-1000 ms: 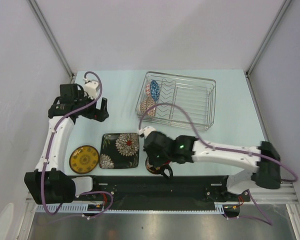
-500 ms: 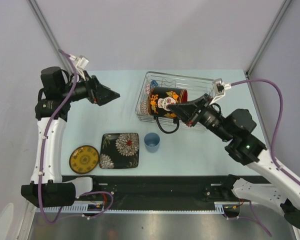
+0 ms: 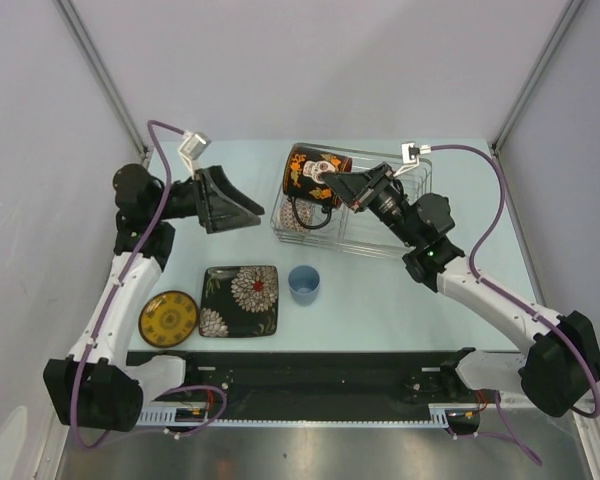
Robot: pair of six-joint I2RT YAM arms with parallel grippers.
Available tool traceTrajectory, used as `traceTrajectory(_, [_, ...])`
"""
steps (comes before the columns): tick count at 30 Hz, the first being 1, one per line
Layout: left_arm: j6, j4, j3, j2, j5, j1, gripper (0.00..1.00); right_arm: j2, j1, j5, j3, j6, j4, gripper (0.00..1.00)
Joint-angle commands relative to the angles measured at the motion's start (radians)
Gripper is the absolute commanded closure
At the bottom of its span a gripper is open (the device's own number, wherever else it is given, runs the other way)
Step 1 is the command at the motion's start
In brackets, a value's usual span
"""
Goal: Load the mixed dishes into the dish rack
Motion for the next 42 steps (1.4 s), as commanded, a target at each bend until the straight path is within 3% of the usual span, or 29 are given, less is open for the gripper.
traceTrajectory(1, [0.234, -0.236, 0.025, -0.010, -0.014, -0.099, 0.00, -0.014, 0.000, 0.000, 0.061, 0.111, 0.450, 1.00])
traceTrajectory(2, [0.285, -0.267, 0.024, -0.008, -0.027, -0.110, 0.00, -0.013, -0.001, 0.003, 0.062, 0.116, 0.459, 1.00])
traceTrajectory(13, [0.290, -0.220, 0.030, 0.056, -0.152, -0.190, 0.00, 0.055, 0.013, 0.012, 0.062, 0.195, 0.559, 1.00])
traceTrajectory(18, [0.225, -0.123, 0.036, 0.093, -0.220, -0.238, 0.00, 0.092, 0.031, 0.018, 0.062, 0.209, 0.603, 1.00])
traceTrajectory(31, [0.273, -0.194, 0.125, 0.165, -0.415, -0.311, 0.00, 0.179, 0.059, 0.037, 0.062, 0.266, 0.698, 1.00])
traceTrajectory(33, [0.267, -0.185, 0.131, 0.167, -0.407, -0.322, 0.10, 0.193, 0.063, 0.038, 0.062, 0.266, 0.711, 1.00])
traceTrajectory(39, [0.250, -0.183, 0.122, 0.153, -0.409, -0.361, 0.15, 0.221, 0.075, 0.043, 0.070, 0.271, 0.735, 1.00])
traceTrajectory(42, [0.238, -0.180, 0.128, 0.153, -0.412, -0.362, 0.25, 0.236, 0.091, 0.041, 0.071, 0.269, 0.748, 1.00])
